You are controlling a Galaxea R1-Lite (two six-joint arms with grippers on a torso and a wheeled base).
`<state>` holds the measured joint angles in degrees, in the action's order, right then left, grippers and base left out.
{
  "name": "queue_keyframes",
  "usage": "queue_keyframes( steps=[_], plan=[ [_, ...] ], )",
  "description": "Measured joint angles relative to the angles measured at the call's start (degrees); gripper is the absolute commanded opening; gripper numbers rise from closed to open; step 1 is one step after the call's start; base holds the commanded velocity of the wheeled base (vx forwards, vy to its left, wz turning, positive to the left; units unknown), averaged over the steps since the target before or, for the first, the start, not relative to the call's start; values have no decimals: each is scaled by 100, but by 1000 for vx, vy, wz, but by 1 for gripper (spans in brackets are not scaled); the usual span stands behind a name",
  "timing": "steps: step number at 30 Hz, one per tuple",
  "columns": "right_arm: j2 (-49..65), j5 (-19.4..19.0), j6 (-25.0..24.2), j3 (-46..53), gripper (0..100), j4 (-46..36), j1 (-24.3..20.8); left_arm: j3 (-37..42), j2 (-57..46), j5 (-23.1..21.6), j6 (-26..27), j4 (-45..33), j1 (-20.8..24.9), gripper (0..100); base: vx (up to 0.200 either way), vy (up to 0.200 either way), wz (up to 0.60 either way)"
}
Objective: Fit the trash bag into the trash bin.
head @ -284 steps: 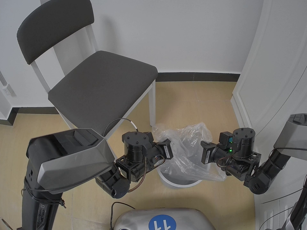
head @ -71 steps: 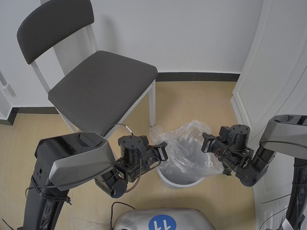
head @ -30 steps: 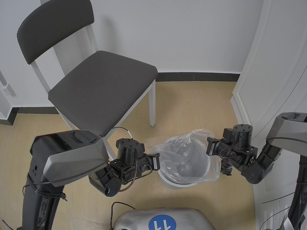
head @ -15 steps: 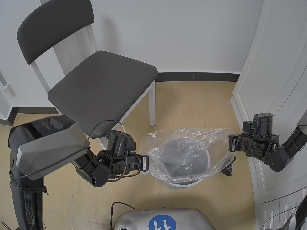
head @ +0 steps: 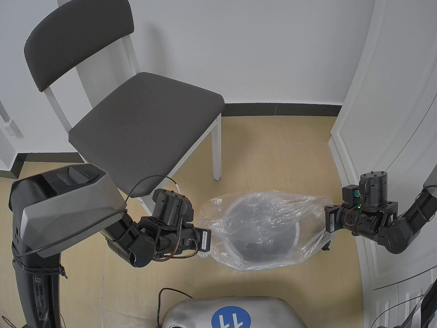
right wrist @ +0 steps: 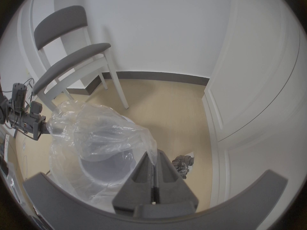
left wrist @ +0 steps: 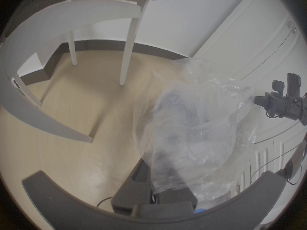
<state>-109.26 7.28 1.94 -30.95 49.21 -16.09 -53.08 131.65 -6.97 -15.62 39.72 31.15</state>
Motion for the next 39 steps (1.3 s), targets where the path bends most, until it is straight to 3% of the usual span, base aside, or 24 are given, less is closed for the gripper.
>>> queue_keyframes(
  steps=[5,20,30,39],
  plan=[
    [-197,0,216,94,0,0,-63,-23,-20,-184,0,-246,10,0,0,0,0],
    [-661,11,664,215,0,-17,41,-141,52,-191,0,-321,-9,0,0,0,0],
    [-525,0,1407,447,0,-494,160,-235,11,-189,383,-1413,-61,0,0,0,0],
    [-779,40,1379,362,0,-397,121,-452,50,-123,405,-1399,-100,0,0,0,0]
  ],
)
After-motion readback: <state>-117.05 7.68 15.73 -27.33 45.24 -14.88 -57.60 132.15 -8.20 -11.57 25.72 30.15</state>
